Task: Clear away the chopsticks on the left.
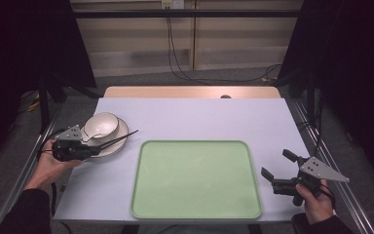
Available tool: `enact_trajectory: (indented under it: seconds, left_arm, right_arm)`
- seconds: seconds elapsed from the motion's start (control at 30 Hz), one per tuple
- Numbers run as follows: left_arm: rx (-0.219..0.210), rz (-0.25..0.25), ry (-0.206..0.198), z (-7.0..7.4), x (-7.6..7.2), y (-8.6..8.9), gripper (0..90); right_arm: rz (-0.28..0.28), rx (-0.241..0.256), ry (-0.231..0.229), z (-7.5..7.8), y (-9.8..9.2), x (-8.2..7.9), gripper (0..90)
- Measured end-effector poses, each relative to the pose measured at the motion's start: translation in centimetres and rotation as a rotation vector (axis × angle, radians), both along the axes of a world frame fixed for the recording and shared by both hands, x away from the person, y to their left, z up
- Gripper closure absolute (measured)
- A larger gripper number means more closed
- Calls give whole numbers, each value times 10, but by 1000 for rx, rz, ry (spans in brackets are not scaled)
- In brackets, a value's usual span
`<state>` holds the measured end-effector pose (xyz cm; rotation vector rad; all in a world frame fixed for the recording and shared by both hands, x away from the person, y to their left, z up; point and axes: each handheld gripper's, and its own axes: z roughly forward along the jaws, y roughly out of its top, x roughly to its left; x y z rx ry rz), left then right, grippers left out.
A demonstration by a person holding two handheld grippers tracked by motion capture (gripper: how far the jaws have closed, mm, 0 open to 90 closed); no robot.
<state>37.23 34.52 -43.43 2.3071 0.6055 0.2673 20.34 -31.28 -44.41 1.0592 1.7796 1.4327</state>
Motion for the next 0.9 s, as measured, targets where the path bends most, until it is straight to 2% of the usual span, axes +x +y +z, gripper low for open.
enact_trajectory:
  seconds: [0.1,0.2,0.27,0.3,0.33,0.43,0.47,0.53,0.6,0.7,0.8,0.9]
  left_arm:
    - [-28,33,5,7,-5,-1,862]
    - [-54,44,0,12,-10,0,861]
    - [-53,55,-3,13,-12,0,861]
    - [-54,85,8,13,-17,2,862]
    - [-54,85,8,13,-17,2,861]
    - [-83,121,9,16,-26,4,861]
    - [-104,154,14,20,-33,3,861]
    - [-107,172,12,22,-37,2,861]
    - [-134,200,0,29,-47,-2,861]
    - [-151,209,-3,33,-53,-5,861]
    - [-163,239,4,35,-64,-15,861]
    - [-175,241,11,35,-69,-19,861]
  right_arm:
    - [4,0,-4,0,0,1,8]
    - [2,-5,-6,0,1,1,8]
    - [5,-2,-8,0,1,1,8]
    - [7,1,-5,0,1,1,8]
    - [7,1,-6,0,1,1,8]
    - [7,1,-5,0,1,1,8]
    - [6,0,-7,0,1,1,8]
    - [5,0,-7,0,1,1,9]
    - [3,-2,-5,0,1,1,9]
    - [2,-2,-5,0,1,1,9]
    - [2,-5,-7,0,0,1,9]
    - [2,-3,-8,0,1,1,9]
